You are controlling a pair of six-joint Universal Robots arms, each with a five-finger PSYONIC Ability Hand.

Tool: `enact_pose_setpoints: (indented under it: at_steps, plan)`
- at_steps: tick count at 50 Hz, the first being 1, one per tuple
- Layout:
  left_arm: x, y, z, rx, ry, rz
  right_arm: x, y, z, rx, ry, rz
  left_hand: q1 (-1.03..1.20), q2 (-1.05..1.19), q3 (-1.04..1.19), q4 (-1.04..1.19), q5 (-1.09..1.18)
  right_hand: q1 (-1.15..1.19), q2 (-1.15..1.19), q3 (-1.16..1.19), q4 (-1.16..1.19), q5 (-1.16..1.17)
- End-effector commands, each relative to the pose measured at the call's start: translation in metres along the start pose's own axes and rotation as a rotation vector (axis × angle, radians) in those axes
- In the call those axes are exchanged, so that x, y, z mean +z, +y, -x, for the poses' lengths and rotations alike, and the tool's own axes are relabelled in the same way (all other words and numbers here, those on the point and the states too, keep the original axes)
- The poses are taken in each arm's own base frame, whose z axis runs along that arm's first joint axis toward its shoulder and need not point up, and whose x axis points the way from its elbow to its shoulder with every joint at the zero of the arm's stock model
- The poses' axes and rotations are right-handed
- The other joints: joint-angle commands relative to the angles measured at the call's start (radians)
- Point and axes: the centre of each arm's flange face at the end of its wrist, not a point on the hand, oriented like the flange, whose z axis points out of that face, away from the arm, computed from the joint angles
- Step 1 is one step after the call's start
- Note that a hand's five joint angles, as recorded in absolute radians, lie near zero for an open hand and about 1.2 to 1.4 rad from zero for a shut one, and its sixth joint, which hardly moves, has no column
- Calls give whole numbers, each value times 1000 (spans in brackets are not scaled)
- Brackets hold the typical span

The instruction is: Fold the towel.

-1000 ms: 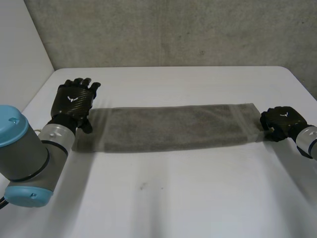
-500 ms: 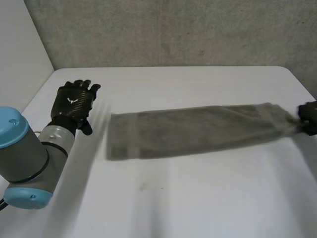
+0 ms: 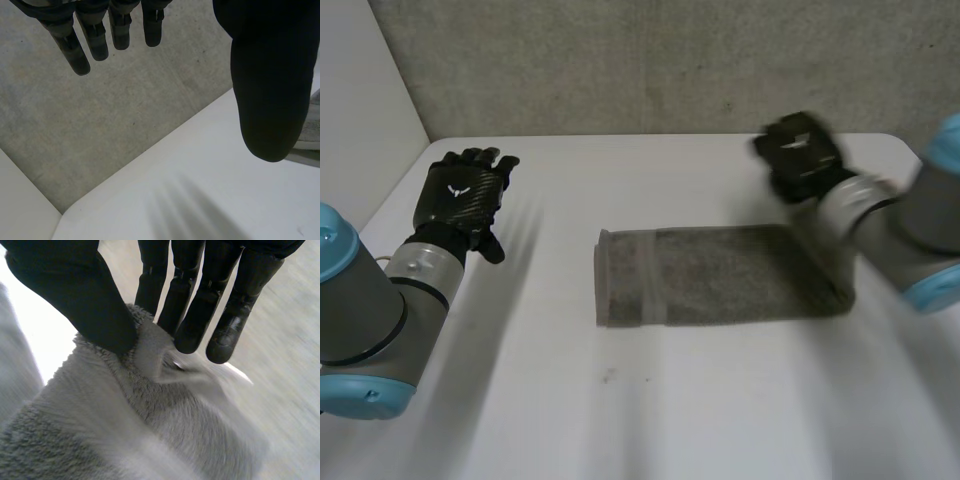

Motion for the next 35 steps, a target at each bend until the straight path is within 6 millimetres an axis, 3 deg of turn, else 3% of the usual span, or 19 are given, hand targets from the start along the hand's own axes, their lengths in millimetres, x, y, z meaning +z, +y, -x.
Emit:
enact_pose_setpoints:
  at_steps: [1, 7, 8, 9, 10, 11, 15, 17, 18, 20, 23, 25, 30, 35]
  plan:
    - [-4, -3, -6, -6, 18, -3, -15, -26, 149, 30, -323, -80, -4, 9, 8, 6, -30, 365, 234, 202, 199, 294]
    - [-3, -4, -11, -6, 31, -10, -23, -17, 177, 38, -387, -55, -4, 9, 8, 6, -30, 365, 234, 202, 199, 294]
    - [-2, -6, -13, -6, 35, -18, -23, -15, 178, 45, -391, -46, -4, 9, 8, 6, -30, 255, 125, 93, 90, 184]
    - [1, -9, -14, -6, 38, -28, -23, -15, 177, 51, -383, -38, -4, 9, 8, 6, -30, -286, -417, -449, -452, -358]
    - [1, -9, -14, -6, 38, -29, -23, -15, 177, 51, -383, -38, -4, 9, 8, 6, -30, -292, -422, -454, -457, -363]
    - [3, -9, -17, -8, 46, -33, -24, -17, 173, 56, -369, -27, -4, 9, 8, 6, -30, -827, -957, -989, -992, -898]
    - [9, -12, -28, -11, 72, -48, -28, -22, 159, 87, -352, -6, -4, 9, 8, 6, -30, -857, -988, -1020, -1023, -928]
    - [15, -16, -38, -20, 94, -70, -29, -9, 119, 178, -274, 70, -4, 9, 8, 6, -30, -857, -988, -1020, -1023, -928]
    - [15, -16, -38, -20, 95, -70, -29, -9, 119, 179, -274, 71, -4, 9, 8, 6, -30, -857, -988, -1020, -1023, -928]
    - [23, -15, -49, -43, 118, -79, -34, 4, 81, 317, -193, 140, 0, 13, 12, 10, -26, -857, -988, -1020, -1023, -928]
    - [26, -15, -57, -58, 135, -83, -39, 12, 68, 376, -161, 171, 3, 16, 15, 13, -23, -857, -988, -1020, -1023, -928]
    - [30, -9, -74, -80, 165, -73, -50, 28, 49, 456, -110, 230, 0, 13, 12, 10, -26, -857, -988, -1020, -1023, -928]
    - [32, 11, -98, -76, 204, -31, -69, 56, 33, 474, -68, 319, 0, 13, 12, 10, -26, -857, -988, -1020, -1023, -928]
    - [27, 29, -112, -65, 230, 17, -81, 73, 37, 401, -101, 368, 0, 13, 12, 10, -26, -824, -955, -987, -990, -896]
